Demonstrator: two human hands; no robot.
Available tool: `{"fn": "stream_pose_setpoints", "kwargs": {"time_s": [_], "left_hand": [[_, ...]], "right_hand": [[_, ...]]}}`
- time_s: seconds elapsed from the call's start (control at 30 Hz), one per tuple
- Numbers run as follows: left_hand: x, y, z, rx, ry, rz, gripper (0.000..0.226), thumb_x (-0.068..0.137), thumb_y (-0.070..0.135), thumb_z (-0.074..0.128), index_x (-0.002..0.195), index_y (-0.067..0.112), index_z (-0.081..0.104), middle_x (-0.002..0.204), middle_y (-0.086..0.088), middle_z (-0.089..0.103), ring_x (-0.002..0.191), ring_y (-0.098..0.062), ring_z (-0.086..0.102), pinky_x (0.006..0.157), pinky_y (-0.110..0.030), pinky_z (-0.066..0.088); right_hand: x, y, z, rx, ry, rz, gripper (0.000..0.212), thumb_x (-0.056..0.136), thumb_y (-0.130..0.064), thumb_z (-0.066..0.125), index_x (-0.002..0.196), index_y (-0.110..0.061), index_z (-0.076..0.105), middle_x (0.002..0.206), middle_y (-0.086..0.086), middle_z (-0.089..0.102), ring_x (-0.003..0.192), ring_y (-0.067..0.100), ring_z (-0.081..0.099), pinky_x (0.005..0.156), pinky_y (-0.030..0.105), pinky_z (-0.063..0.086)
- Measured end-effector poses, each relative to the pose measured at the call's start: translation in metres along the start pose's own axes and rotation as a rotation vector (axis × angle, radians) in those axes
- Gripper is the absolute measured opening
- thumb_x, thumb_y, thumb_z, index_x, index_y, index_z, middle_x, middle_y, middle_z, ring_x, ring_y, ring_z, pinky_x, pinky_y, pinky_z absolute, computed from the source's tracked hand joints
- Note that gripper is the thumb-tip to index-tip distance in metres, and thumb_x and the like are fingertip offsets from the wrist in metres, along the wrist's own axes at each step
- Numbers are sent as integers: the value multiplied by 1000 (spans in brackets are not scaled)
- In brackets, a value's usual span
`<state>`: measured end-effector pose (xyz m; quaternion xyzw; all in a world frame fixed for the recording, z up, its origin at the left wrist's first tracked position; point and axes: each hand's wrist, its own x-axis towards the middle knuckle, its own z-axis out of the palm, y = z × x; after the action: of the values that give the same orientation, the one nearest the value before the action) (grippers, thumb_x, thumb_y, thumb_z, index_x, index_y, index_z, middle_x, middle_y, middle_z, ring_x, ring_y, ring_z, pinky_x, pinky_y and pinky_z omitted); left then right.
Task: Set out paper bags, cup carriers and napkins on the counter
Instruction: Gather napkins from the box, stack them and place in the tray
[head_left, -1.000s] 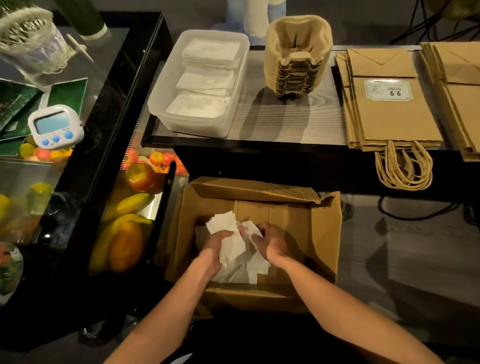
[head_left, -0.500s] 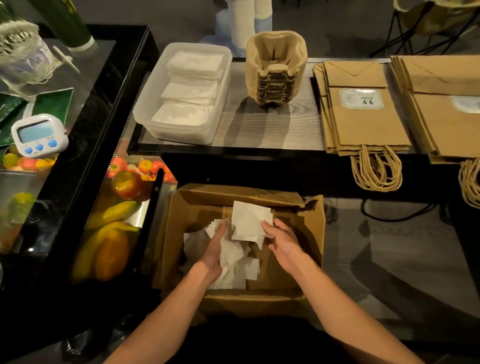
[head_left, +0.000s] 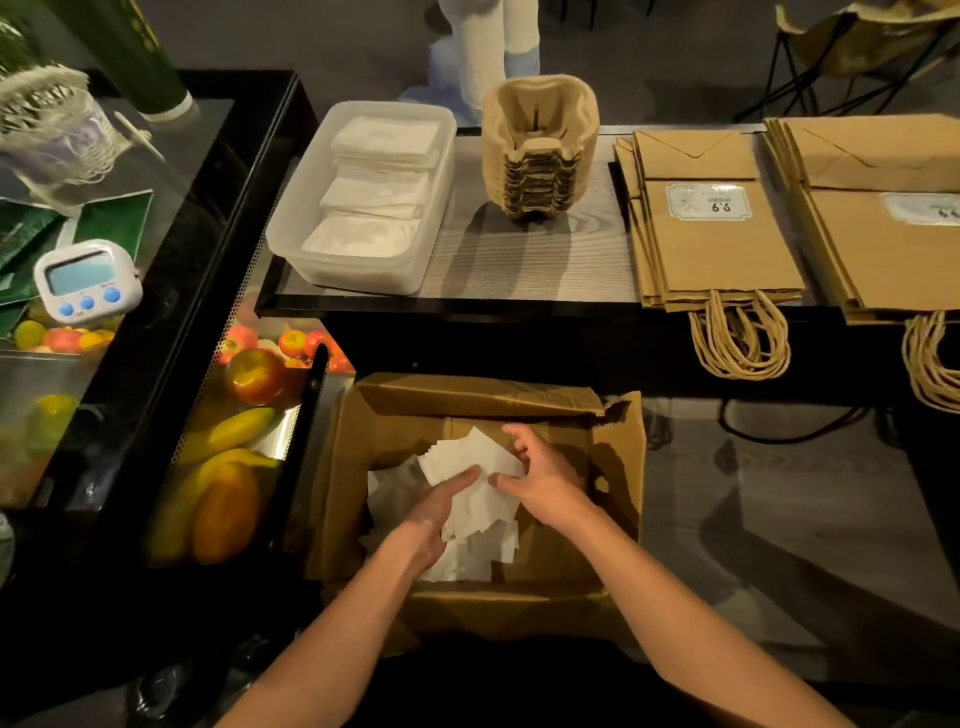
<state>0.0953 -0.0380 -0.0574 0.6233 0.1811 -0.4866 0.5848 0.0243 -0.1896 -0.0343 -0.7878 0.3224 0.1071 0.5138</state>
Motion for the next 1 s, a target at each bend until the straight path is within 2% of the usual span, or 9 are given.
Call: {"fn": "stream_pose_setpoints", "kwargs": {"time_s": [0.13, 0.2, 0.33, 0.4, 0.47, 0.57, 0.67, 0.87, 1.0], "left_hand": [[-4, 3, -3, -88, -65, 22, 58, 72, 40, 83, 124, 19, 67, 116, -15, 75, 114, -37, 68, 106, -52, 50], [-7, 4, -4, -141, -88, 27, 55, 75, 33, 81, 124, 16, 64, 115, -18, 71, 108, -36, 67, 91, -46, 54], [-9, 7, -4, -177, -73, 14, 33, 86, 20, 73, 117, 16, 63, 105, -17, 70, 97, -33, 66, 77, -38, 53], [-8, 8, -3, -165, -69, 8, 24, 91, 18, 71, 114, 15, 64, 96, -15, 74, 93, -32, 68, 76, -38, 53], [-6, 9, -3, -144, -66, 9, 26, 92, 22, 72, 116, 16, 65, 95, -13, 77, 96, -33, 69, 78, -40, 55], [-4, 9, -2, -132, -53, 31, 30, 95, 30, 70, 122, 19, 62, 112, -16, 72, 105, -35, 67, 86, -43, 56], [-2, 10, -2, -140, -36, 31, 35, 96, 37, 68, 126, 20, 61, 119, -16, 69, 111, -36, 65, 95, -47, 53], [0, 10, 1, -215, -59, 67, 39, 99, 36, 64, 132, 15, 64, 115, -17, 74, 103, -34, 69, 80, -46, 57], [-3, 15, 6, -256, -95, 79, 44, 102, 42, 54, 131, 10, 66, 114, -17, 74, 99, -32, 70, 84, -45, 54]], "right_hand": [[6, -3, -4, -57, 16, 4, 41, 89, -37, 77, 127, -31, 62, 116, -10, 62, 103, 9, 59, 73, 20, 53], [6, -4, -4, -16, 72, 2, 33, 92, -37, 74, 123, -29, 64, 110, -11, 64, 102, 10, 61, 67, 16, 46], [5, -1, 1, -4, 98, 20, 25, 101, -36, 61, 123, -27, 63, 124, -6, 64, 111, 11, 58, 75, 16, 43], [5, -1, 2, 27, 85, 51, 24, 102, -37, 58, 124, -27, 61, 128, -5, 61, 115, 13, 56, 78, 18, 44], [4, -3, 4, 37, 70, 60, 28, 100, -41, 60, 125, -28, 58, 126, -8, 59, 109, 12, 56, 72, 17, 45], [6, -1, 3, 23, 76, 56, 24, 99, -43, 59, 119, -29, 57, 118, -6, 60, 98, 10, 57, 68, 18, 48], [7, 1, -2, 120, 132, 40, 17, 103, -43, 52, 116, -32, 51, 115, -6, 59, 95, 7, 57, 75, 26, 54], [2, -7, -3, 241, -33, -6, 18, 107, -39, 46, 121, -33, 54, 119, -5, 56, 101, 10, 58, 78, 27, 54], [-3, -12, 12, 156, -14, 28, 32, 106, -46, 44, 134, -33, 51, 120, -11, 52, 107, 8, 55, 78, 25, 52]]}}
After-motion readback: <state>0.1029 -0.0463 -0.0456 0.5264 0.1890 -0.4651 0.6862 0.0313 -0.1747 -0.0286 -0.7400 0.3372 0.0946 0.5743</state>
